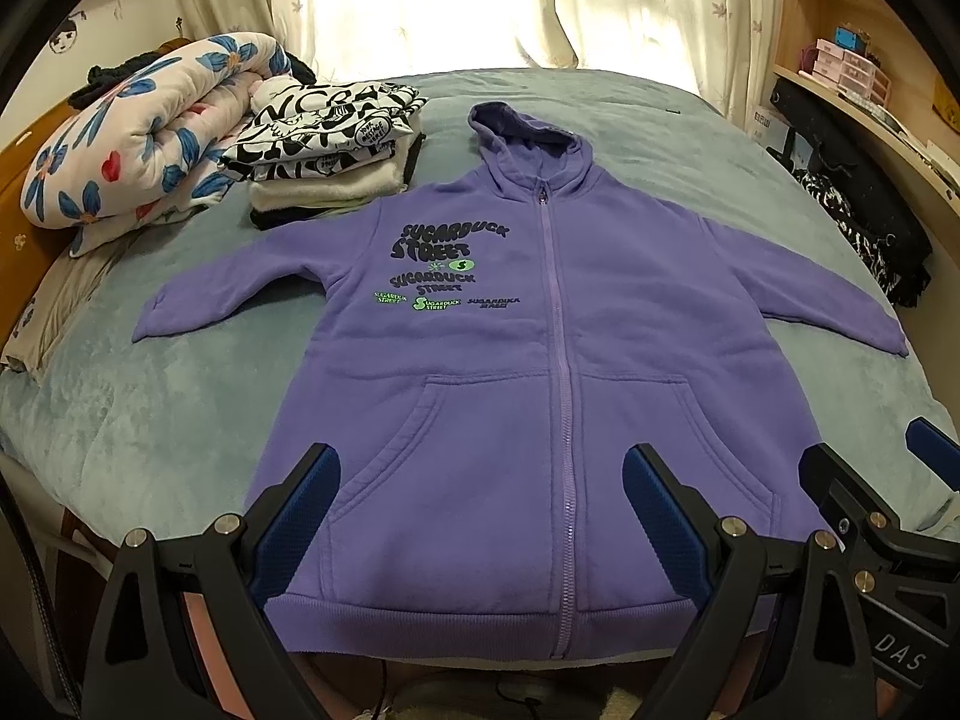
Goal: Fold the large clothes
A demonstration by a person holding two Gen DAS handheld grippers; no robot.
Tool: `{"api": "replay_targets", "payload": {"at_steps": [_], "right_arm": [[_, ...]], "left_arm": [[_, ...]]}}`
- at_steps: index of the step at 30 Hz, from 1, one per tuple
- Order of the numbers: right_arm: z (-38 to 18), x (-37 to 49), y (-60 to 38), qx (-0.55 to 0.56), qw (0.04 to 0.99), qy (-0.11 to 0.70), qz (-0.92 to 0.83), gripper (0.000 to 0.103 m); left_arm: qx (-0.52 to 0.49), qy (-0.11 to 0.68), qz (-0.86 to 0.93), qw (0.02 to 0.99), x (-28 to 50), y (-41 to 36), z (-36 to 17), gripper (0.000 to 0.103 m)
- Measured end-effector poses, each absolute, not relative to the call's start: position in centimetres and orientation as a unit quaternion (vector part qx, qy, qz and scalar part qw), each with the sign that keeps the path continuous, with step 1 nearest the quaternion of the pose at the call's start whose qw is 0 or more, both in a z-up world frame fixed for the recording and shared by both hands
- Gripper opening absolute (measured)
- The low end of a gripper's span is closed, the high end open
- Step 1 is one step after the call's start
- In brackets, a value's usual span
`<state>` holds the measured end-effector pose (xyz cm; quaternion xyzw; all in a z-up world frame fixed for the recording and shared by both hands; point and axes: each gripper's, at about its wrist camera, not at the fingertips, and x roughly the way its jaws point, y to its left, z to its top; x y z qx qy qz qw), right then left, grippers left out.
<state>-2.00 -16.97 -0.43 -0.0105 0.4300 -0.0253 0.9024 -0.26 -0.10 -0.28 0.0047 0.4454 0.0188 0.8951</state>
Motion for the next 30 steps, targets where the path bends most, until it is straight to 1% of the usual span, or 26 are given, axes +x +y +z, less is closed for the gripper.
{"api": "replay_targets", "payload": {"at_steps": [20,26,30], "right_arm": [[-0.6,-1.9,-17.2,-0.009,0.903,0.430,-0.024,0.103],[-0.7,-1.8,-16.9,-0.017,0.904,0.427,-0.026,0.103],[0.4,-1.5,-16.7,-0.022,0.910,0.413,-0.029,0.103]], "left_arm": [[0.010,0.449,0.013,0.893,0.1,-0.6,-0.4,0.094],[0.023,0.435,0.010,0.900,0.5,-0.9,0.5,0.094],[0.027,0.425,0.006,0.905,1.2,-1.4,1.4,0.094]]}}
